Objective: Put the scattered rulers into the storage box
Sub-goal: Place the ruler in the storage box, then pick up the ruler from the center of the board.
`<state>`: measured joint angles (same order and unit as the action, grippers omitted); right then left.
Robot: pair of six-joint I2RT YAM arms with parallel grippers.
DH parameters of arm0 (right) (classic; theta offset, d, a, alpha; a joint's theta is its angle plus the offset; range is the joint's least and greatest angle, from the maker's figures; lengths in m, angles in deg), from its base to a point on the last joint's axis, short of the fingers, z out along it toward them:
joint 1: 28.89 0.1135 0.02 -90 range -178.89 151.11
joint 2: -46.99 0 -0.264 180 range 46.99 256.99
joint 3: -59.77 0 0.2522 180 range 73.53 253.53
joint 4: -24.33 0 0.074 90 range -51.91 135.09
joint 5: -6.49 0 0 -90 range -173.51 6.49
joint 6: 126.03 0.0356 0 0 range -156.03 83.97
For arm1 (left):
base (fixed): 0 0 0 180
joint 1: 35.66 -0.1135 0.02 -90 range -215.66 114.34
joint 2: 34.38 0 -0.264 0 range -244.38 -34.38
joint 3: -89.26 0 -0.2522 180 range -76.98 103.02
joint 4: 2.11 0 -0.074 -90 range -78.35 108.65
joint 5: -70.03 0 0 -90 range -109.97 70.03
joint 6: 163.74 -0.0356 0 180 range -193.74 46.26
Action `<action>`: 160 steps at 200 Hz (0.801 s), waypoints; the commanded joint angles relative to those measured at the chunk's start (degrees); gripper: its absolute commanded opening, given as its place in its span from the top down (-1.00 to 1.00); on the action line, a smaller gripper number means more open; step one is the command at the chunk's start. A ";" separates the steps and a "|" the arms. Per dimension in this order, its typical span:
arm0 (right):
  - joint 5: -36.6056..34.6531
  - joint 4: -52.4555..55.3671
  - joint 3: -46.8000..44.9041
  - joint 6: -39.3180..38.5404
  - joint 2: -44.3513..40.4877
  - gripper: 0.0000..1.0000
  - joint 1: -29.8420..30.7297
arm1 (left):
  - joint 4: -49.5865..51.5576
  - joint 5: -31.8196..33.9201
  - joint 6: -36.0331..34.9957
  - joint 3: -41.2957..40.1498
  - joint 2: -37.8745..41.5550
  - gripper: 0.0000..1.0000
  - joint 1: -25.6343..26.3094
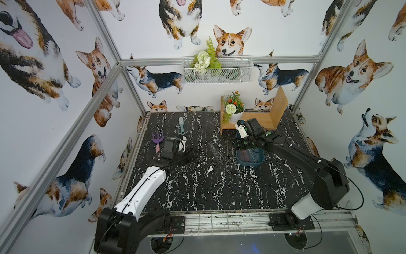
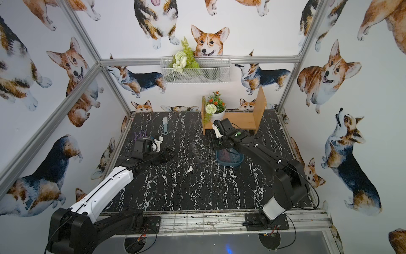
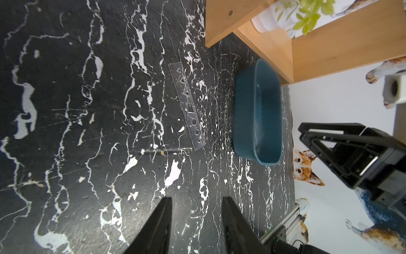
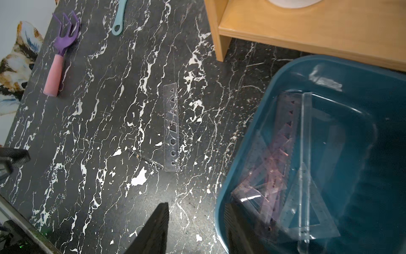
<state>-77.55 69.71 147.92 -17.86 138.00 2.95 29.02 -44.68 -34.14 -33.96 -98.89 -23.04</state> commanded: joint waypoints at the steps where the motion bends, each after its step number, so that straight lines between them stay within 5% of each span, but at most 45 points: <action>1: -2.31 1.39 2.07 1.29 2.51 0.05 2.57 | -1.70 0.02 0.92 -0.83 1.20 0.14 -1.33; 160: -9.47 11.68 28.70 -2.09 33.44 -0.21 9.49 | 0.66 -2.53 0.09 -8.31 9.13 0.11 -5.24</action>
<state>-84.90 78.52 174.04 -18.97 168.92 12.33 29.74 -46.34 -33.29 -41.85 -89.93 -28.11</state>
